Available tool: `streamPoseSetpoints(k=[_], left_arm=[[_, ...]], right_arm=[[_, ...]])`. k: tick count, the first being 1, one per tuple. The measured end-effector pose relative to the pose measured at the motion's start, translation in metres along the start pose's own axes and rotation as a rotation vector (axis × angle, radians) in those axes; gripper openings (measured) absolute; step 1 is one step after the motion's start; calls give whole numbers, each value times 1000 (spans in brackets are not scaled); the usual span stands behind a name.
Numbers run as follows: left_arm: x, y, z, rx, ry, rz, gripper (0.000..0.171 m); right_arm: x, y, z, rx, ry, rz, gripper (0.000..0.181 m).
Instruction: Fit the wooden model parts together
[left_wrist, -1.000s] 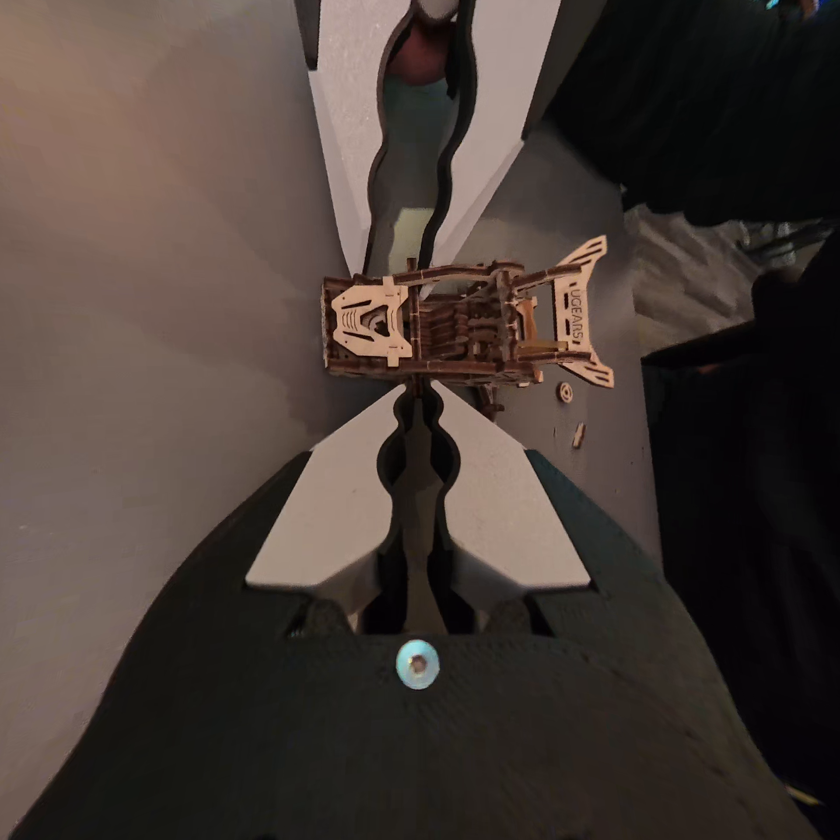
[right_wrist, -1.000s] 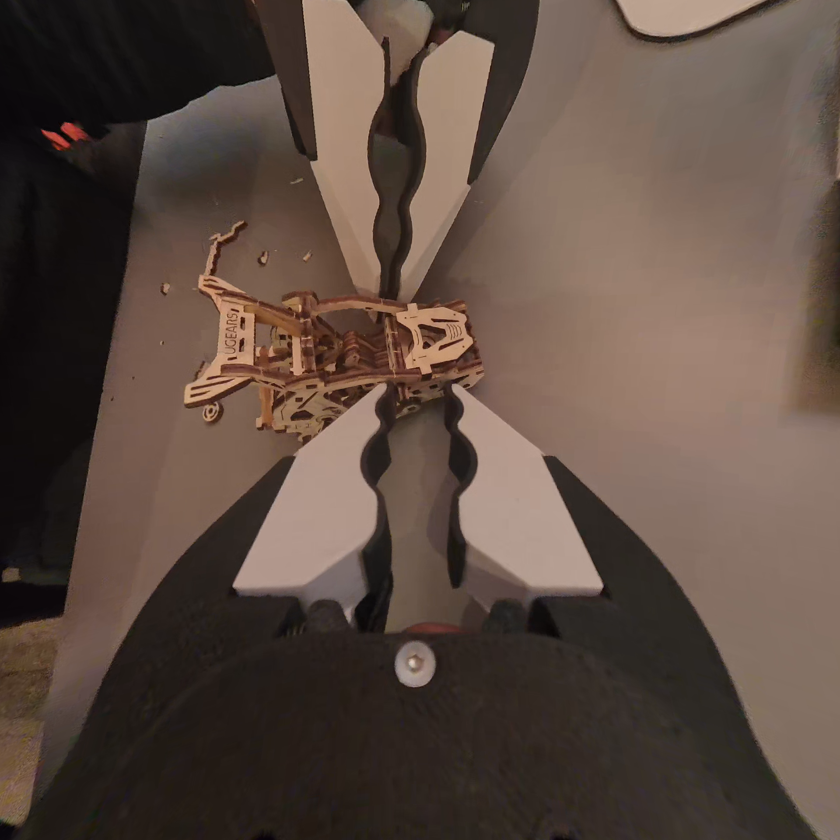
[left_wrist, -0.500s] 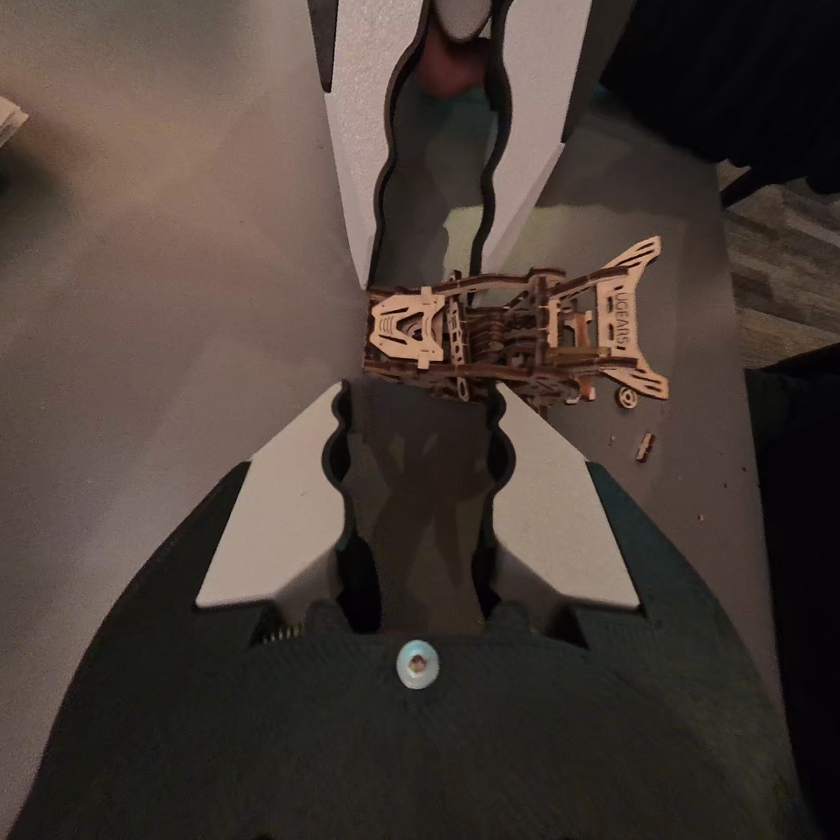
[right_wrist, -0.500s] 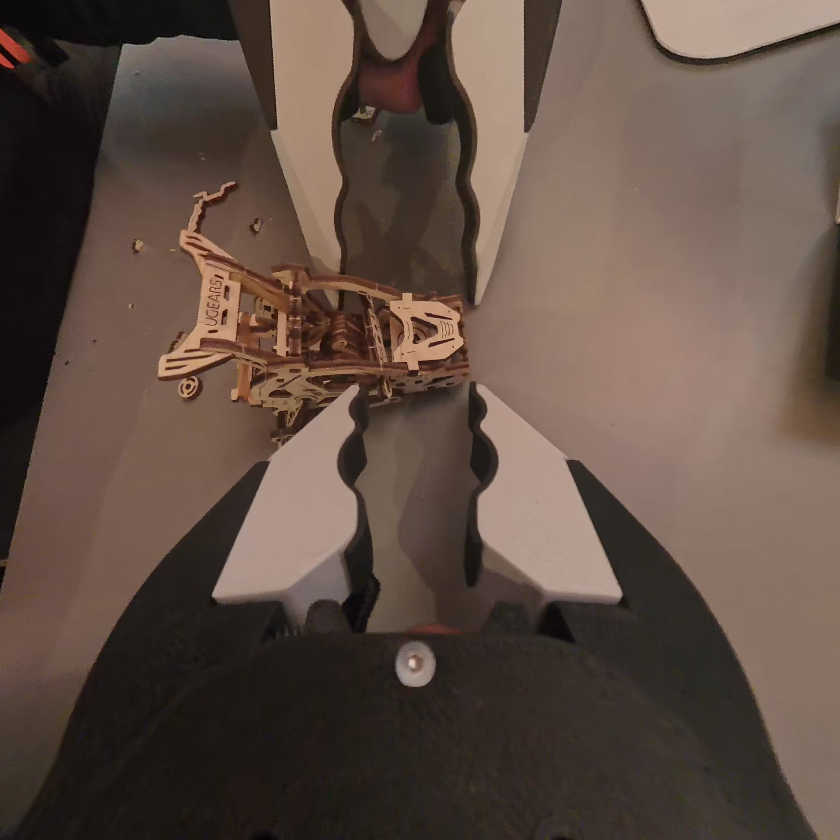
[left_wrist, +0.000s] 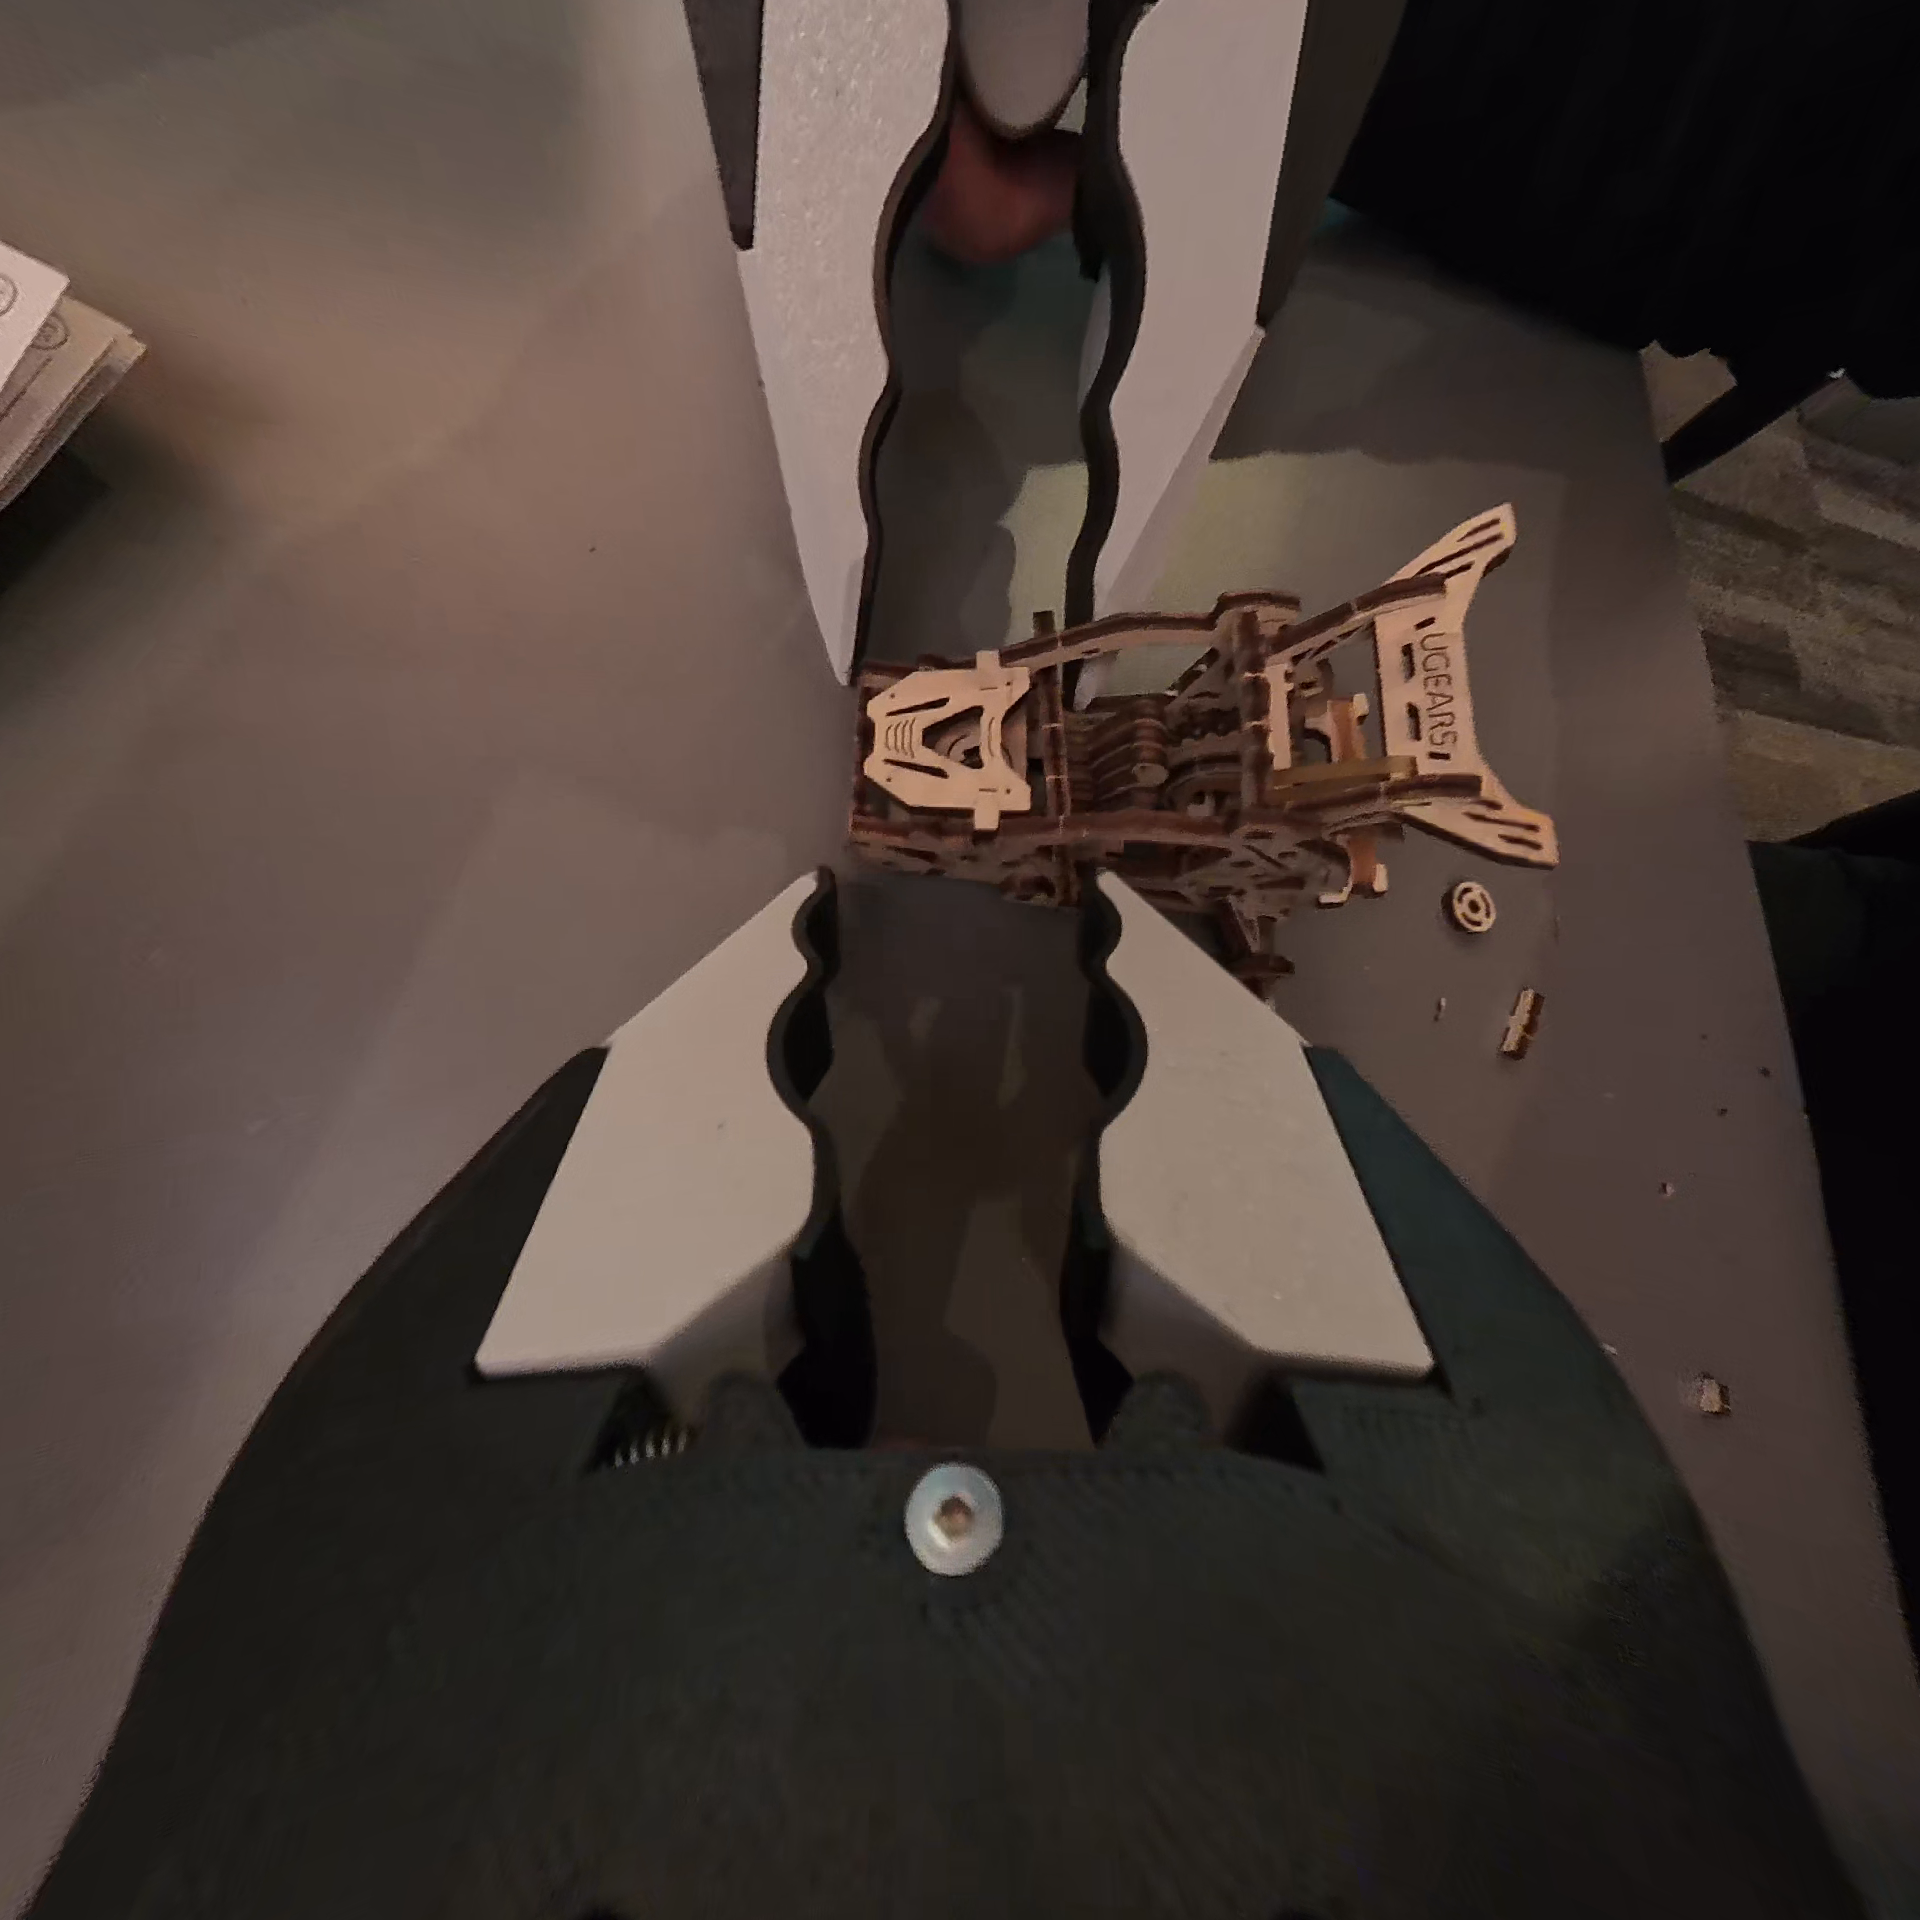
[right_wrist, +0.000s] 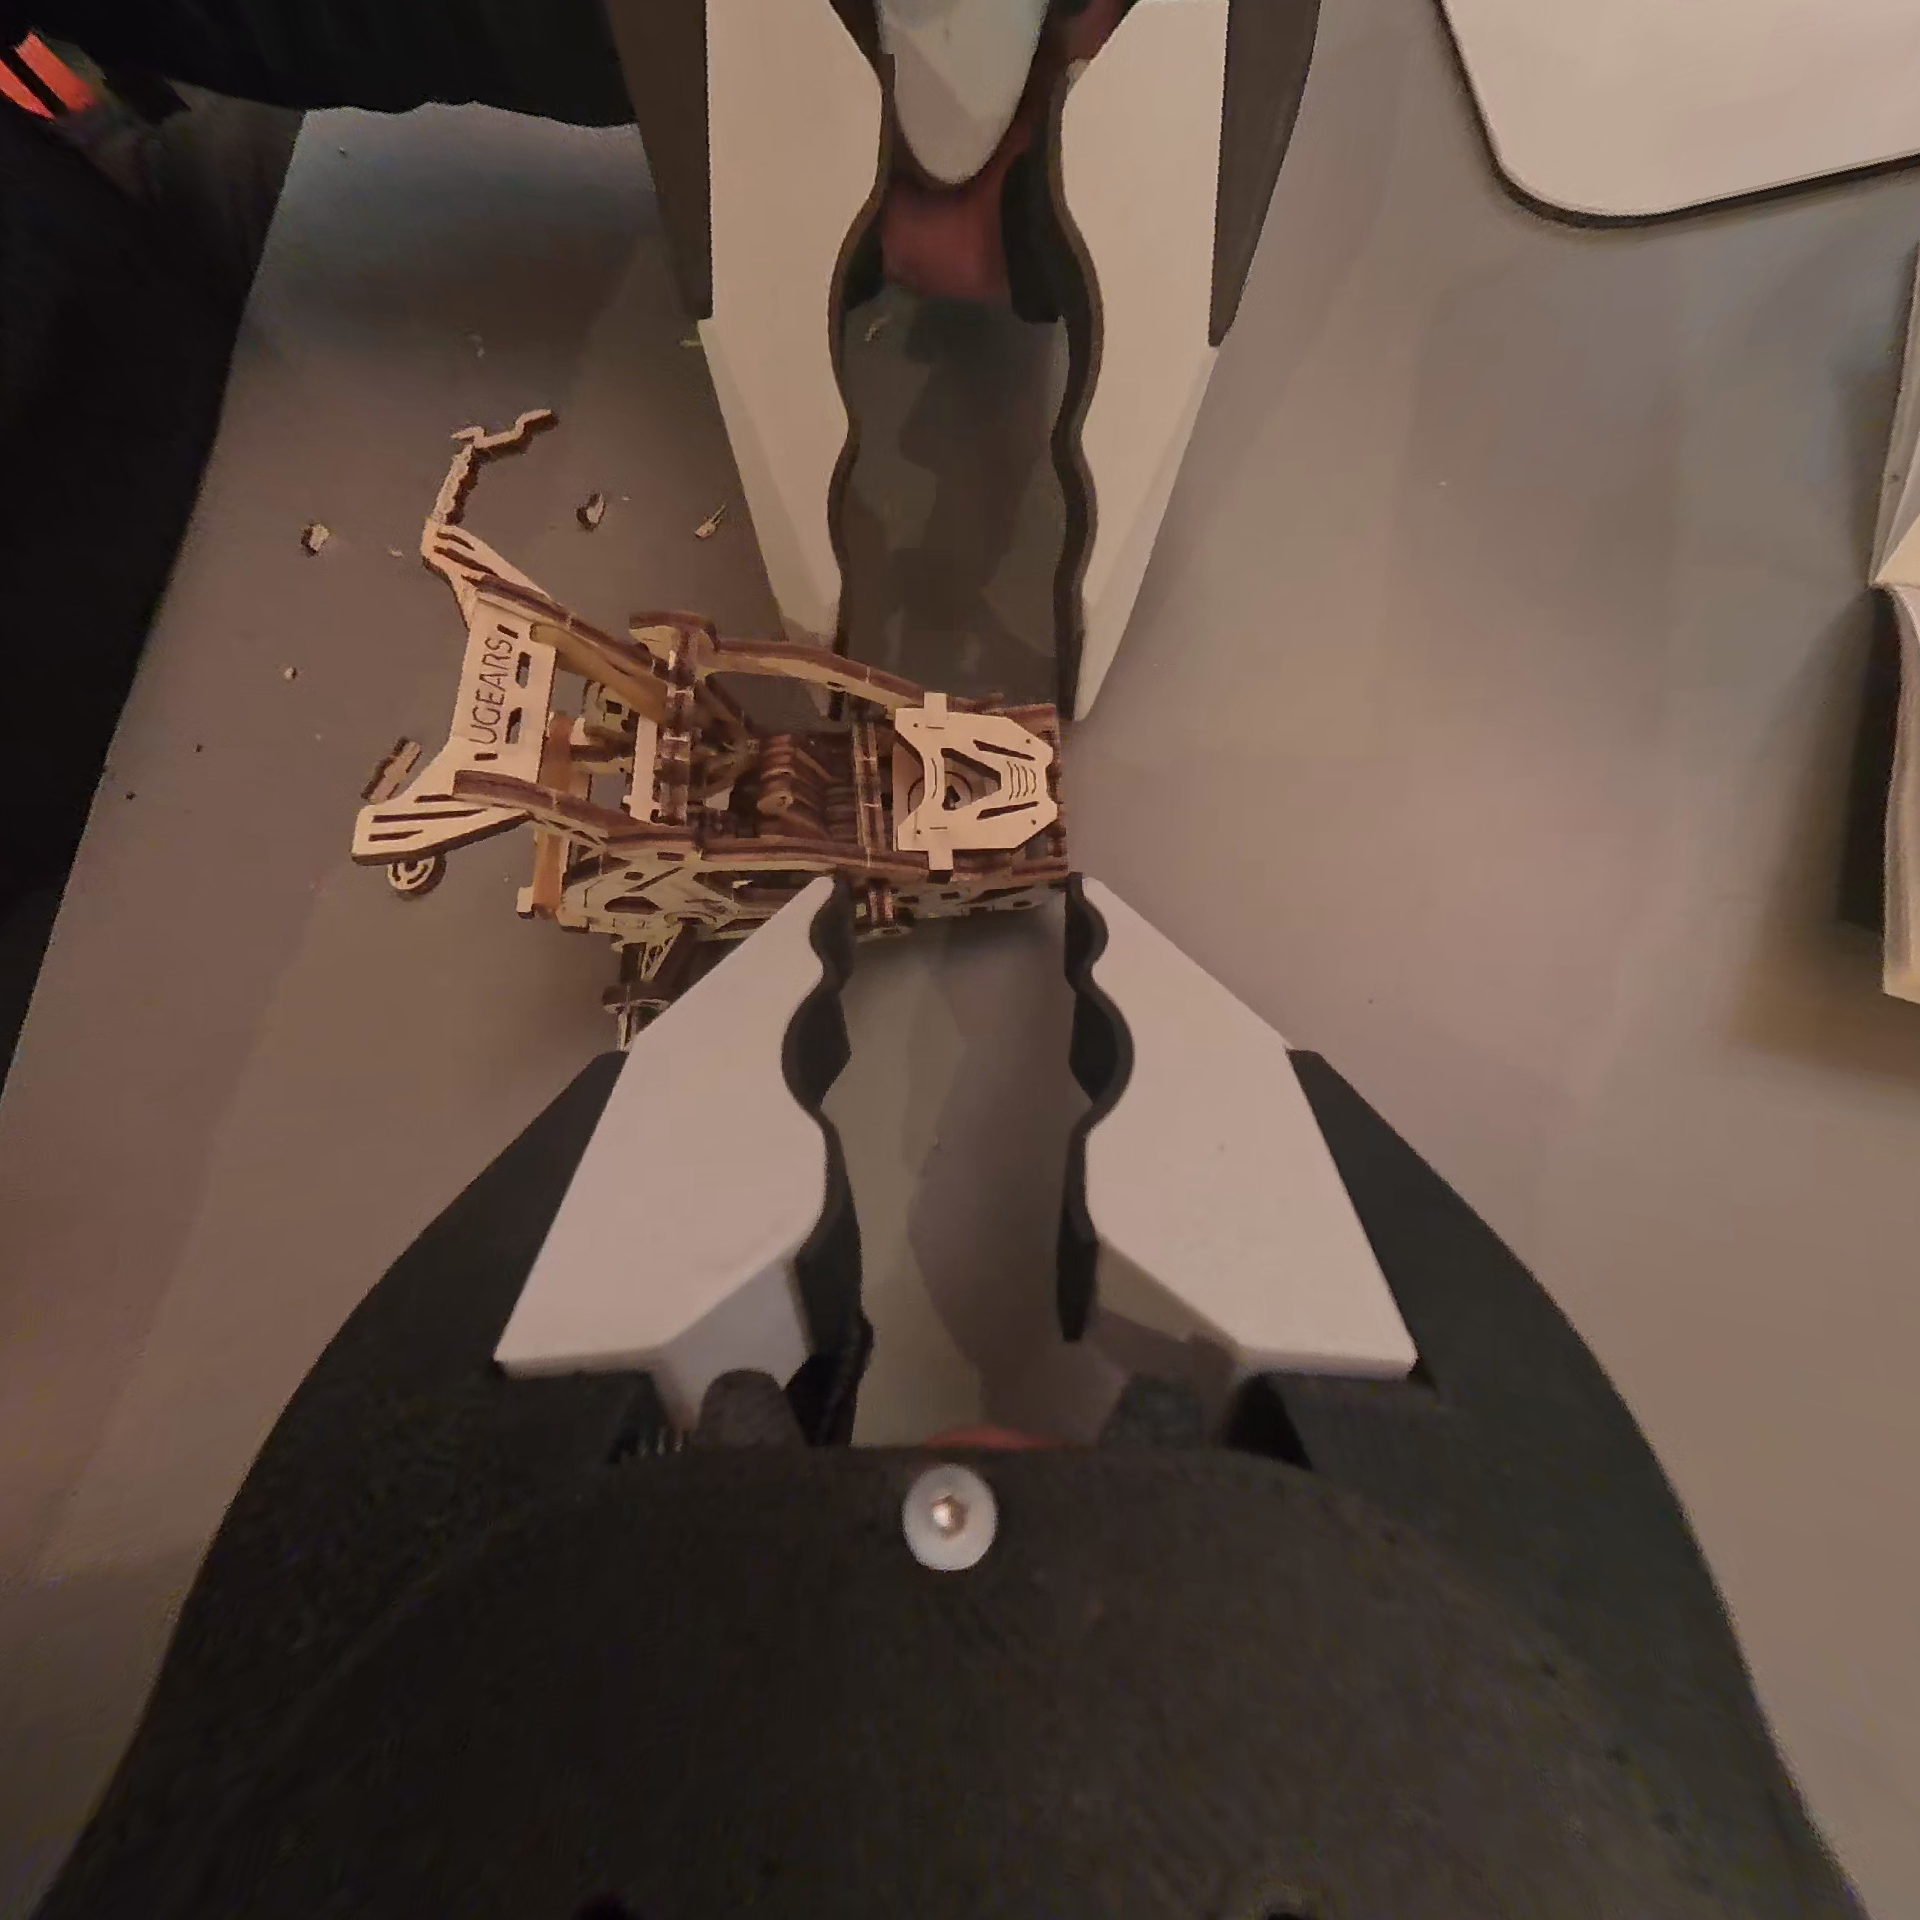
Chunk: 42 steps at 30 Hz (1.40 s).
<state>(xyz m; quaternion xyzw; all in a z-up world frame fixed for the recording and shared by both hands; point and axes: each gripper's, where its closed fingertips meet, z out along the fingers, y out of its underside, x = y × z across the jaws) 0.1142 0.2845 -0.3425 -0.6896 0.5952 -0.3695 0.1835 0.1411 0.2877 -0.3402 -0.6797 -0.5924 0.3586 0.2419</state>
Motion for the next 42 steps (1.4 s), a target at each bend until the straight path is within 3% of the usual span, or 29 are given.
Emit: streamPoseSetpoints(k=[5, 12, 31, 33, 42], left_arm=[[7, 5, 1, -6, 6, 9, 45], [11, -1, 1, 22, 2, 63, 3], [6, -2, 0, -2, 11, 15, 0], [4, 0, -3, -5, 4, 13, 0], [7, 2, -3, -29, 47, 22, 0]], right_arm=[[0, 0, 0, 7, 6, 7, 38], [3, 0, -1, 10, 17, 14, 38], [5, 2, -4, -9, 31, 38, 37], [0, 2, -3, -13, 18, 37, 43], [0, 3, -2, -26, 52, 14, 36]])
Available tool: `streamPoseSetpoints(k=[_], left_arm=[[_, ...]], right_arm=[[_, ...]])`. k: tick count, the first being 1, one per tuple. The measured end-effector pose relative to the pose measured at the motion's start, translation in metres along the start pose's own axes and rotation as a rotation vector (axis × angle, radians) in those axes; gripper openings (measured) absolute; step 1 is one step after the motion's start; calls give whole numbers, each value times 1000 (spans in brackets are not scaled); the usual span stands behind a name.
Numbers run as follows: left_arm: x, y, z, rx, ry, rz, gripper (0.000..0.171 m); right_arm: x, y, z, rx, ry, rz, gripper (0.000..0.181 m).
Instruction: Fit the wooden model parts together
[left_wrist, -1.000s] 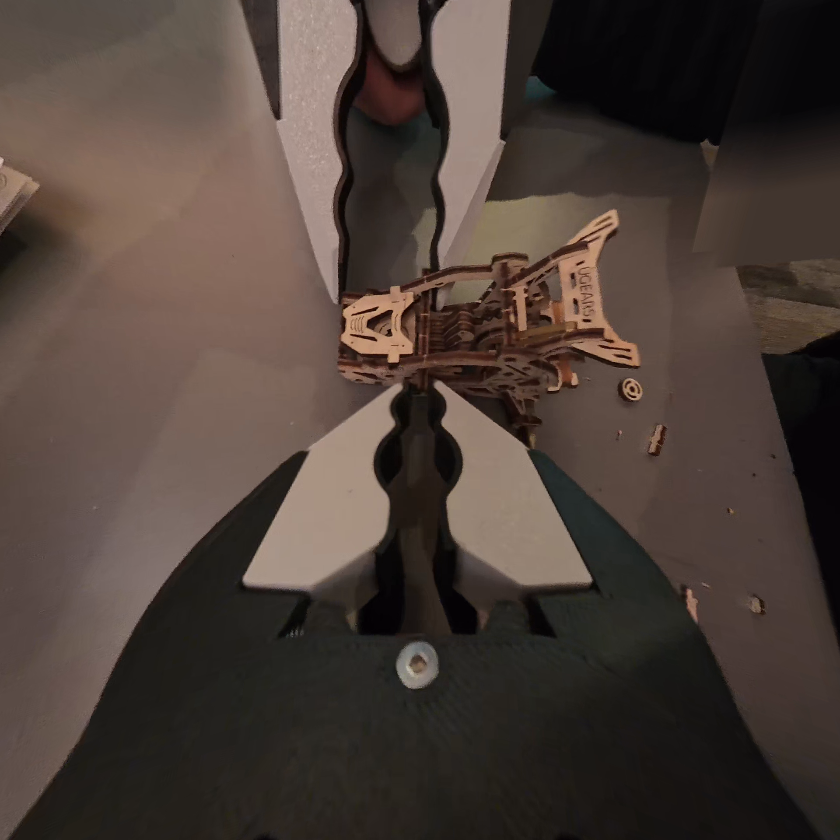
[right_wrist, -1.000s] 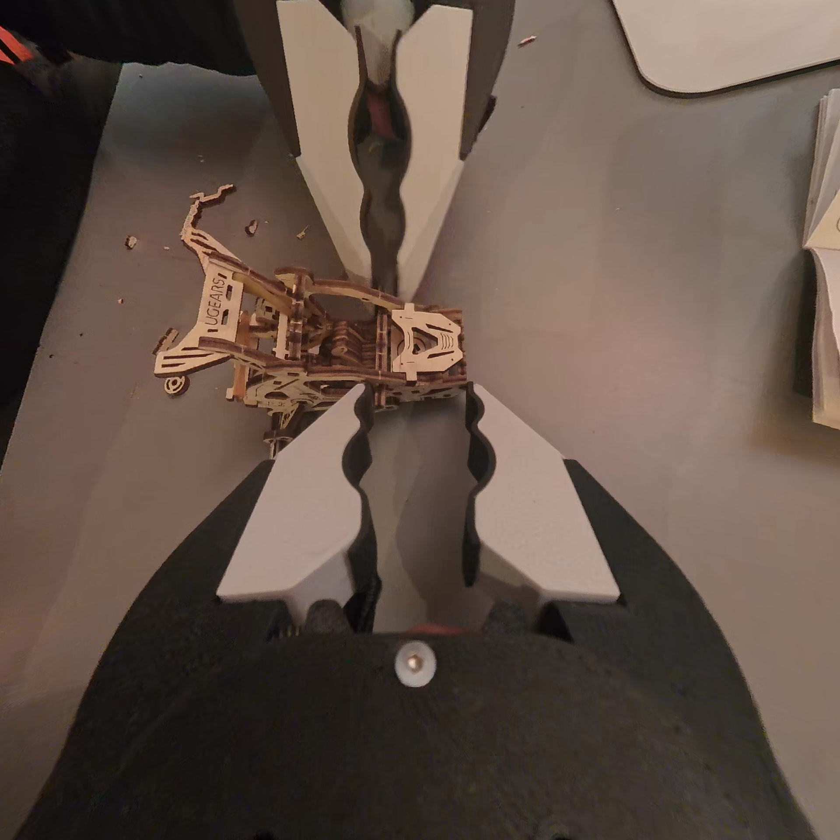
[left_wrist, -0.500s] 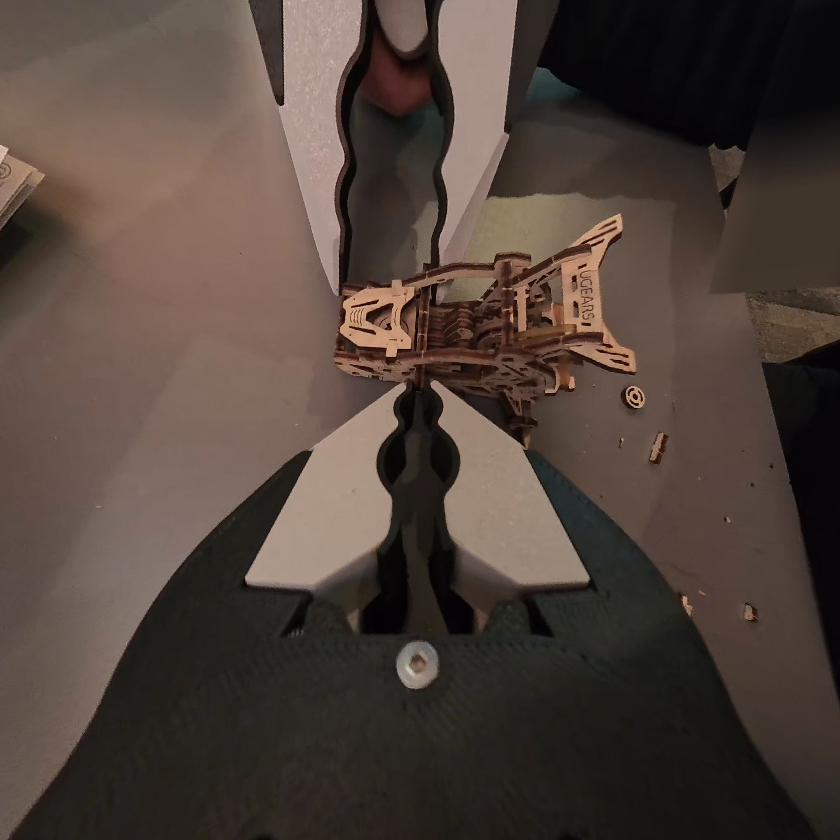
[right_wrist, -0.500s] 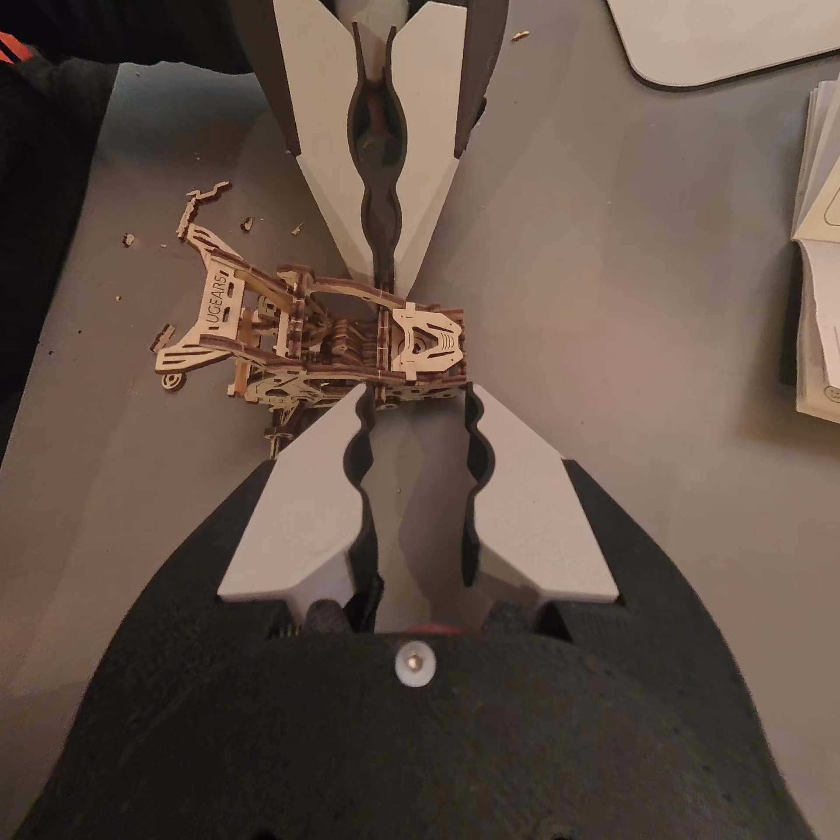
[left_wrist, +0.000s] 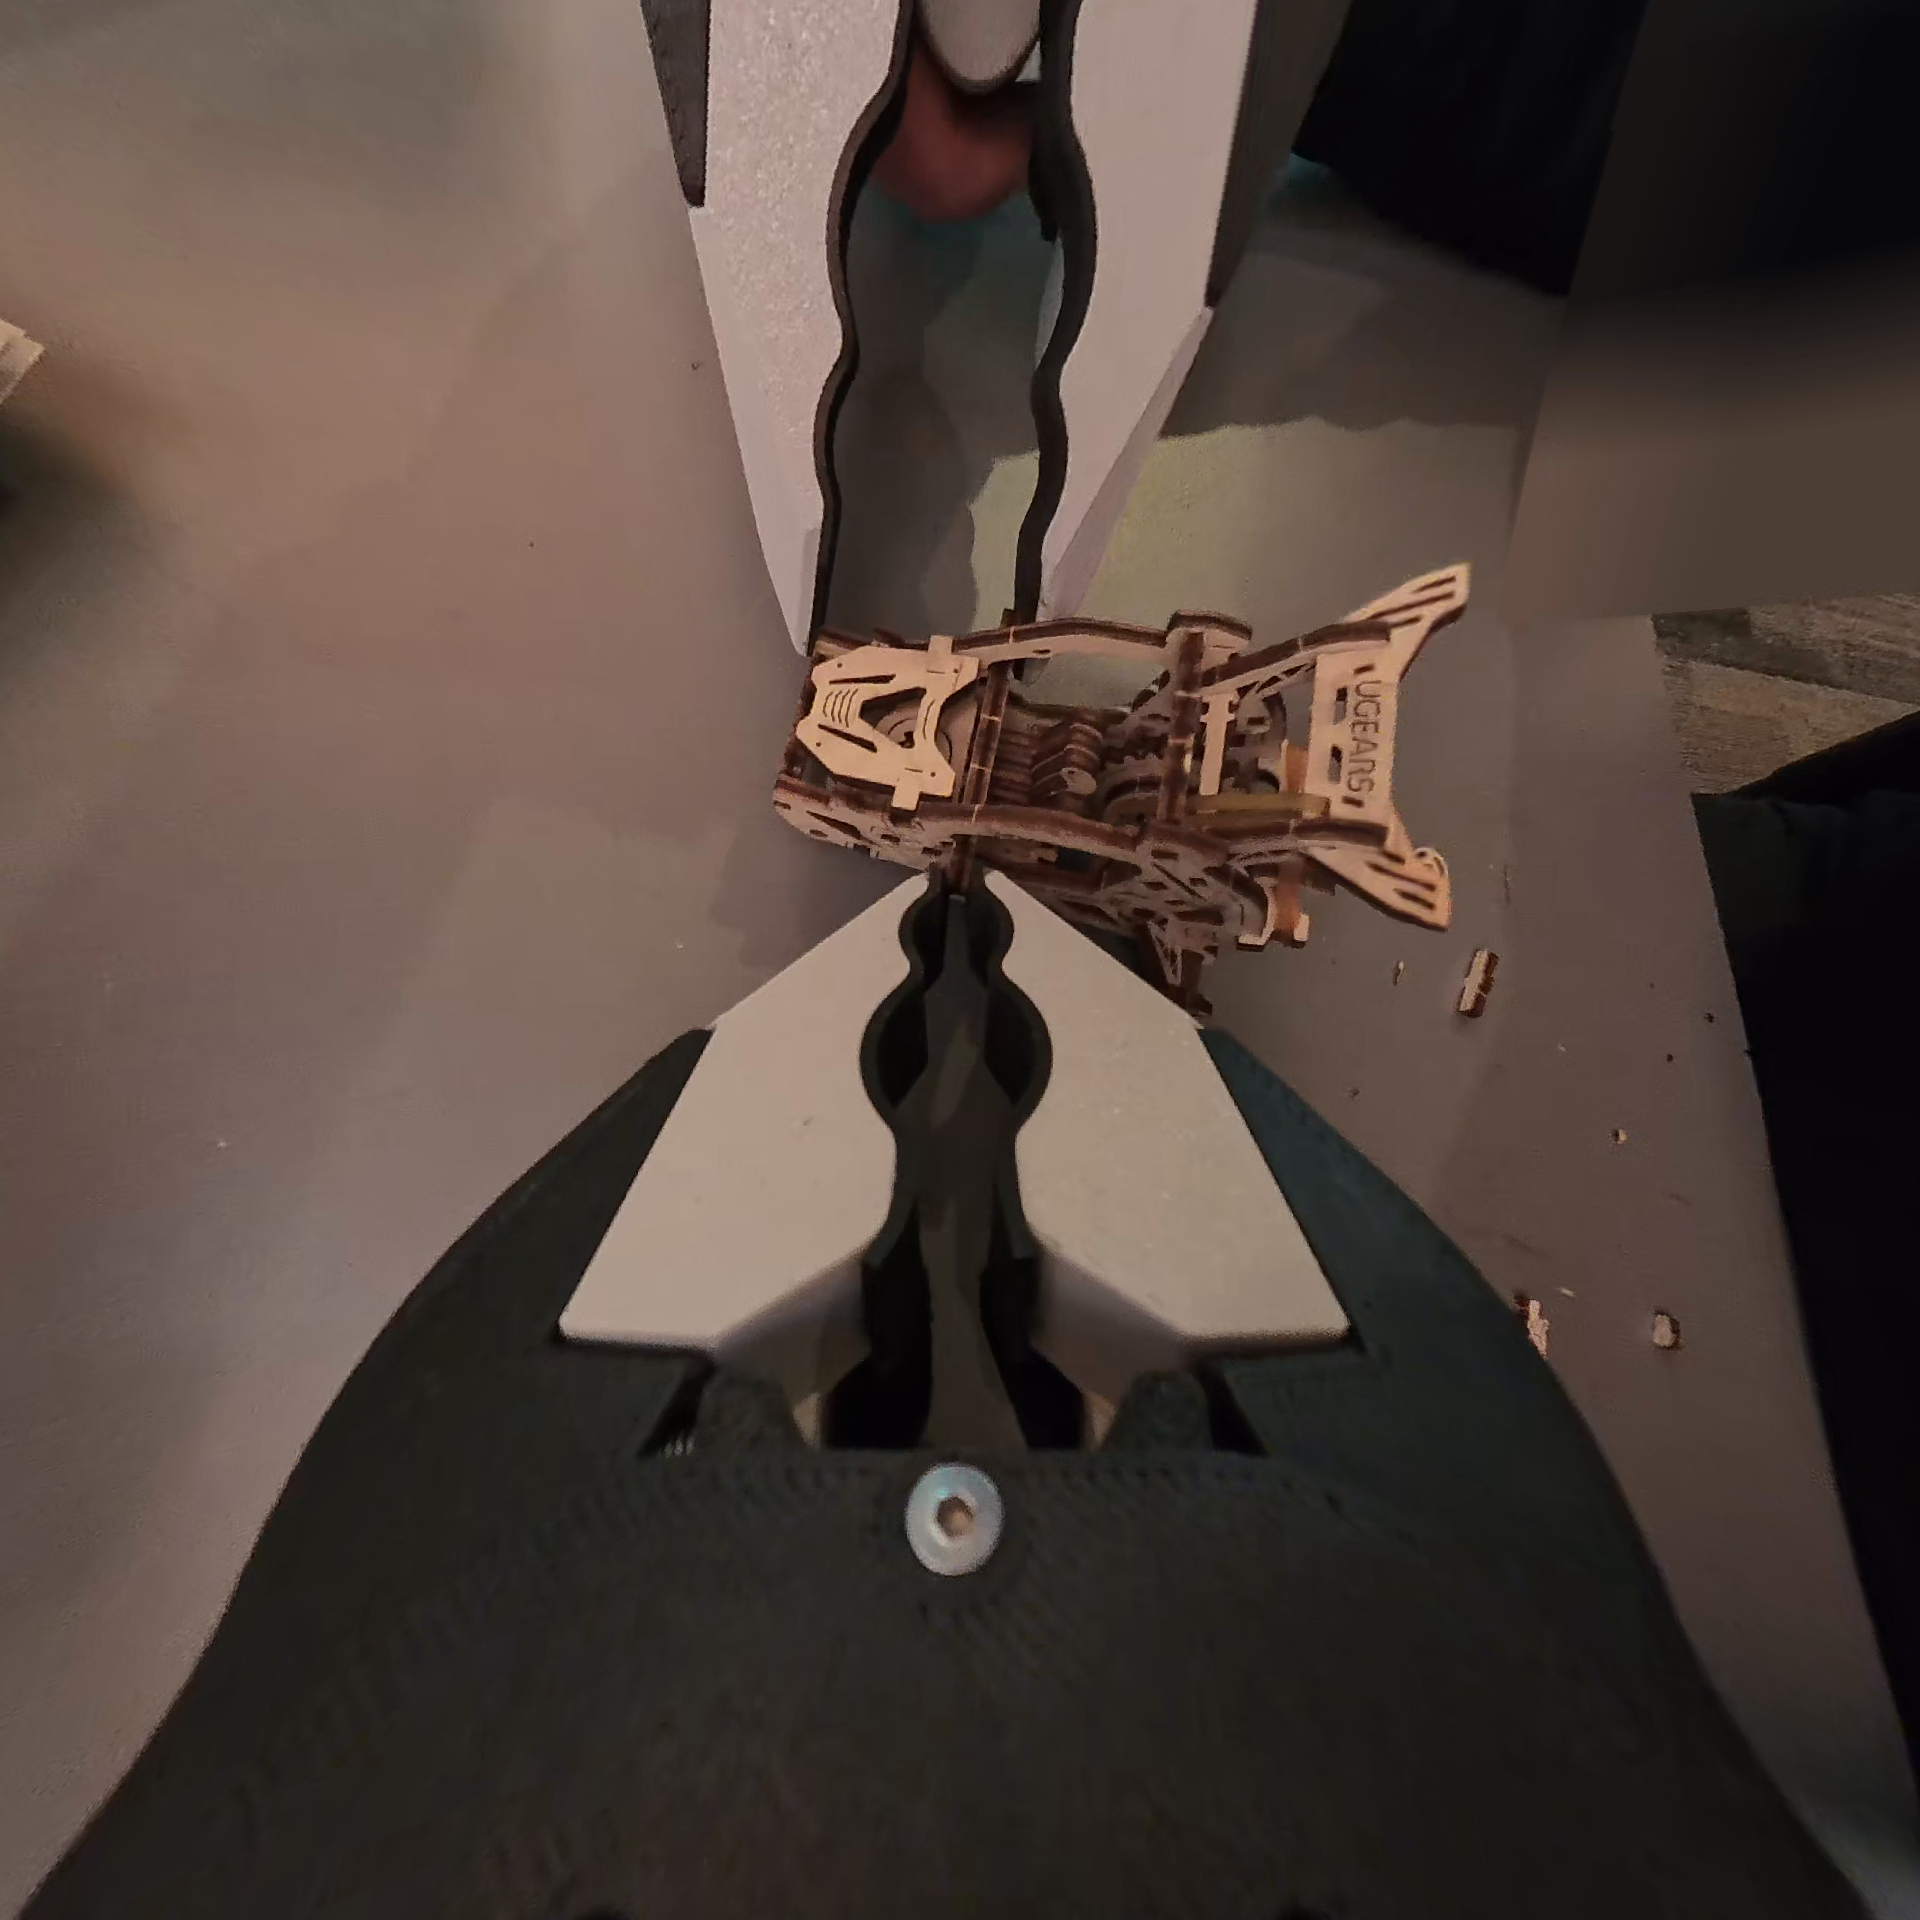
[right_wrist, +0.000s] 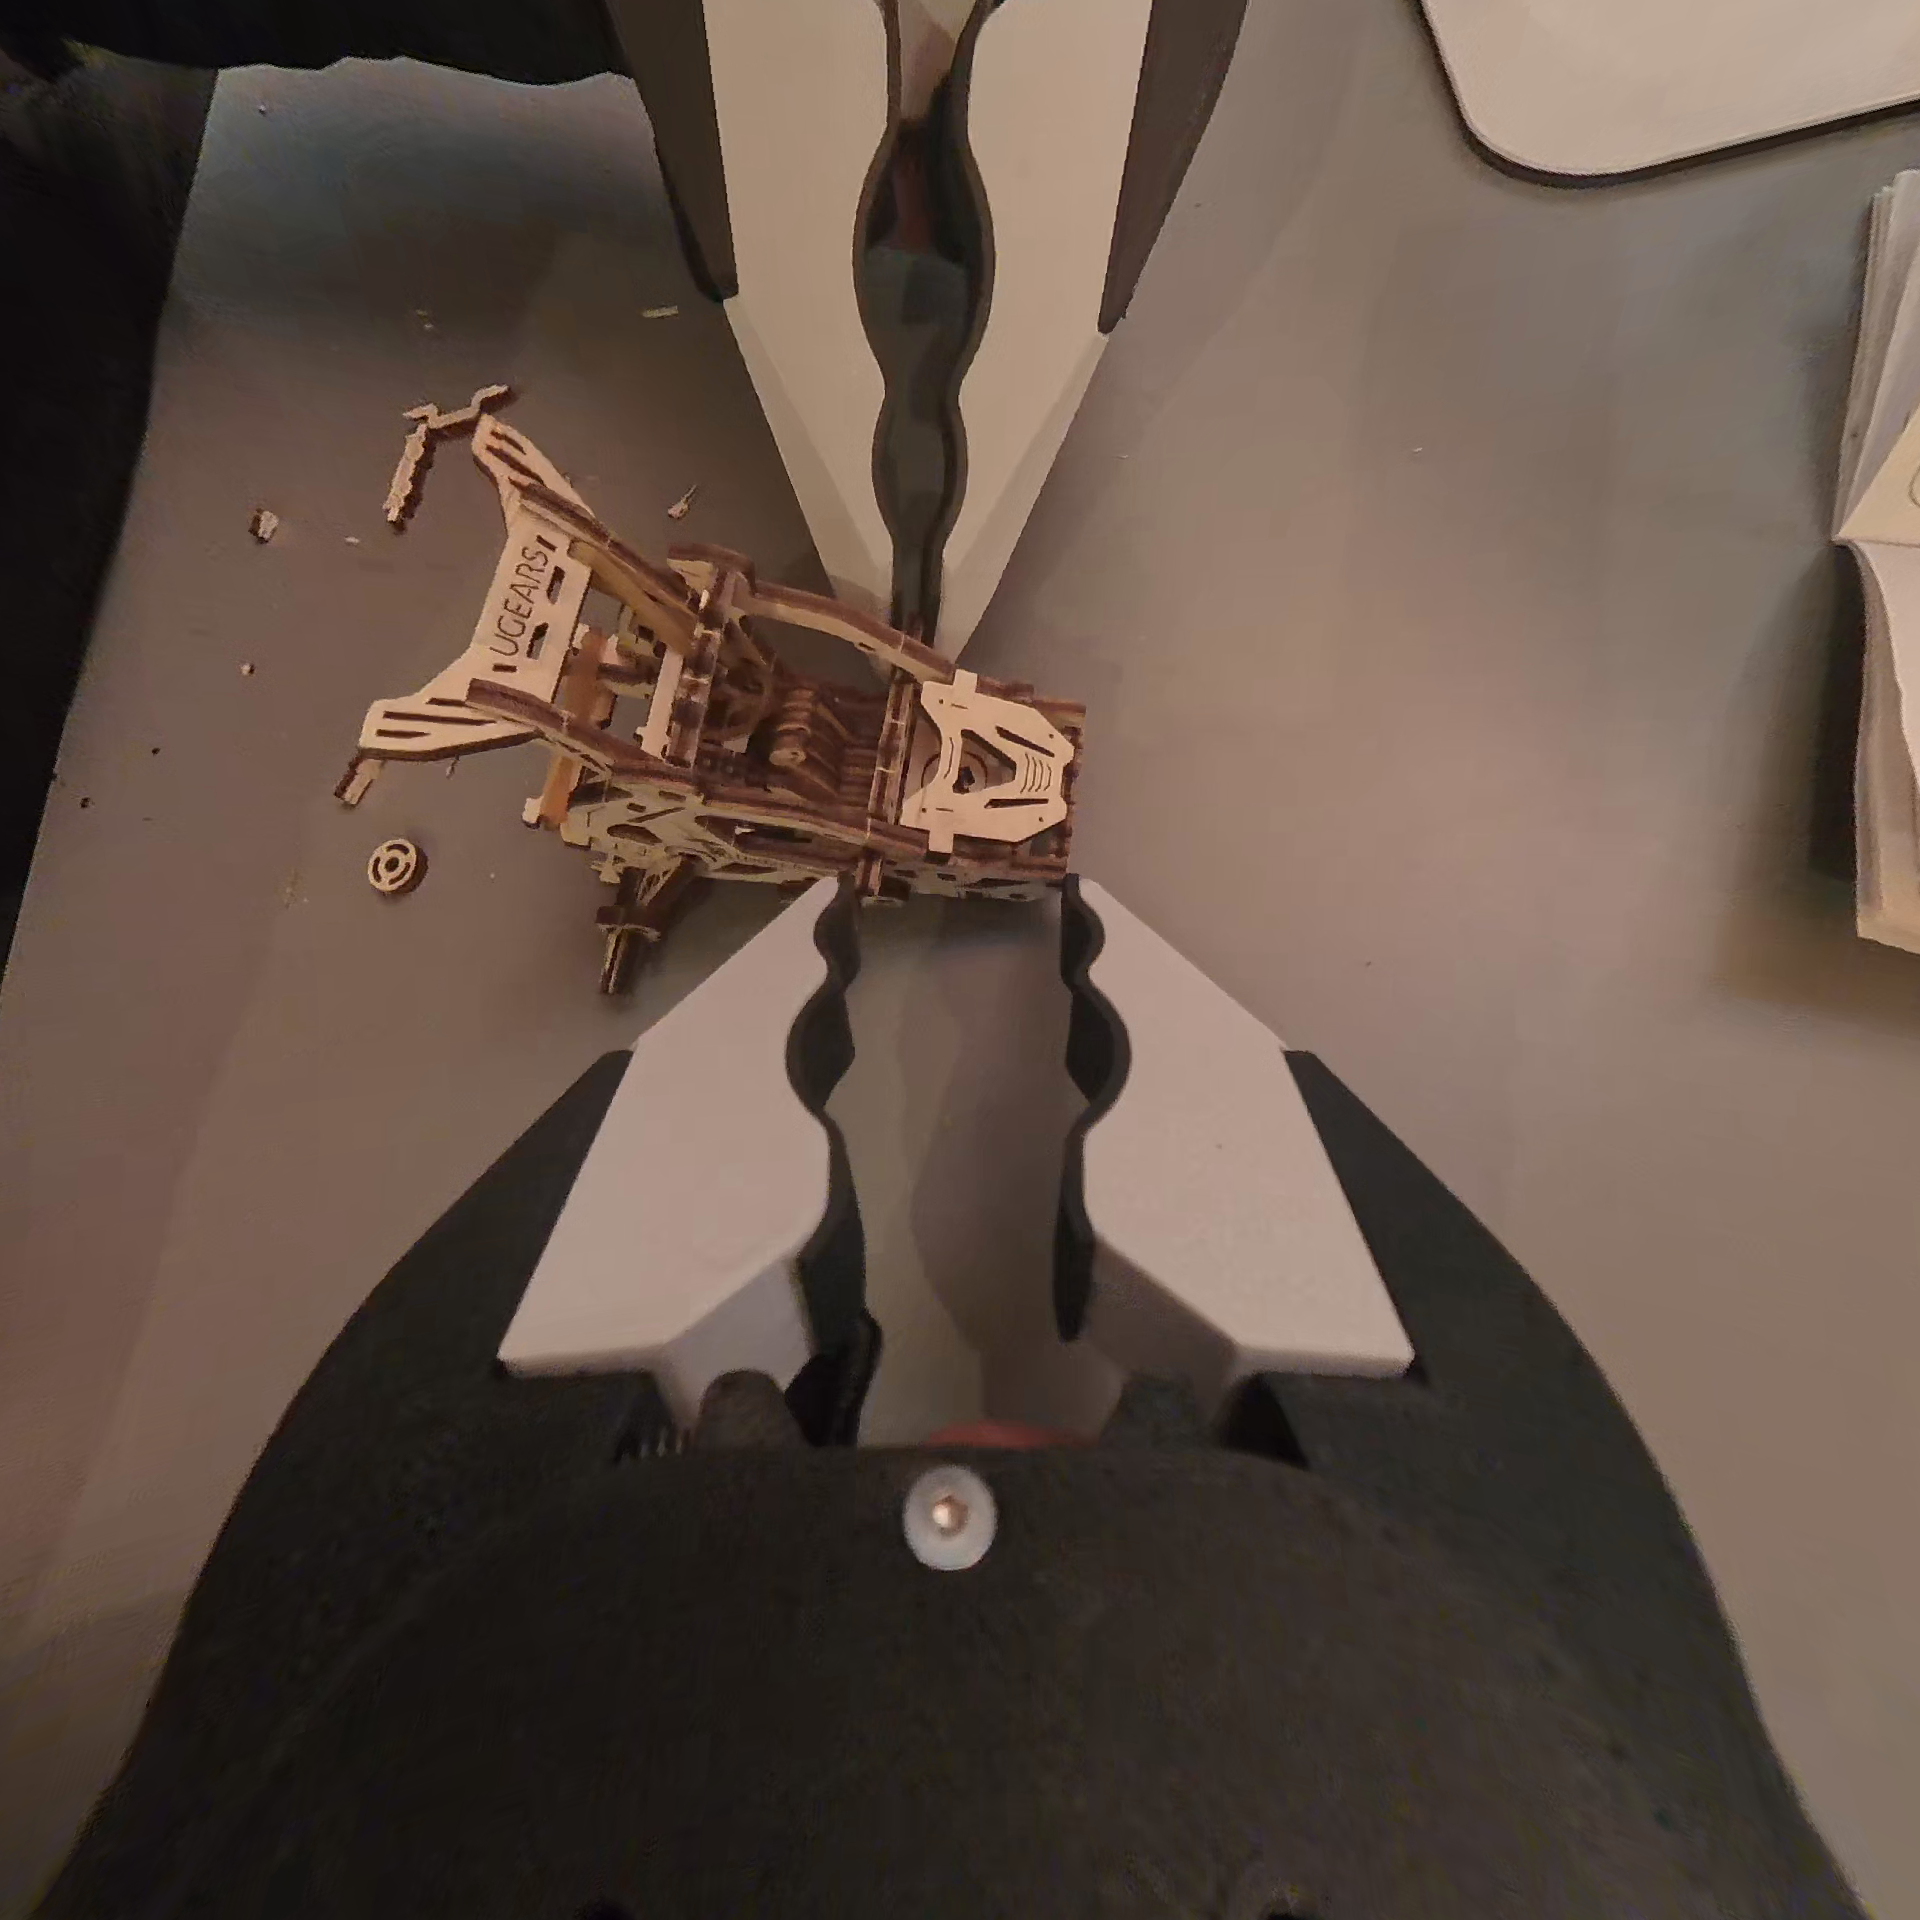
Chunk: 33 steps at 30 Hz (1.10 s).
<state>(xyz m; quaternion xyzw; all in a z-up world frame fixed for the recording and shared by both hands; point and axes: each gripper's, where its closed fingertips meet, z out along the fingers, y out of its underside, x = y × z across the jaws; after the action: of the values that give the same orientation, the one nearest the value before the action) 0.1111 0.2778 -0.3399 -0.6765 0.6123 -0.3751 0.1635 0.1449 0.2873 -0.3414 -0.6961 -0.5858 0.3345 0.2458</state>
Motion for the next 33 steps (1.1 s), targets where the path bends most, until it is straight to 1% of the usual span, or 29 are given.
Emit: streamPoseSetpoints(k=[11, 16, 19, 29, 33], left_arm=[[-2, -1, -2, 21, 71, -52, 0], [-2, -2, -3, 53, 159, -144, 0], [-1, -1, -1, 40, 175, -132, 1], [-1, 0, -1, 35, 222, -166, 1], [0, 0, -1, 36, 223, -158, 2]], right_arm=[[0, 0, 1, 9, 26, 0, 35], [1, -1, 2, 15, 29, 0, 34], [1, -1, 2, 20, 36, 4, 35], [1, -1, 3, 13, 51, -20, 34], [2, -2, 3, 24, 41, 18, 35]])
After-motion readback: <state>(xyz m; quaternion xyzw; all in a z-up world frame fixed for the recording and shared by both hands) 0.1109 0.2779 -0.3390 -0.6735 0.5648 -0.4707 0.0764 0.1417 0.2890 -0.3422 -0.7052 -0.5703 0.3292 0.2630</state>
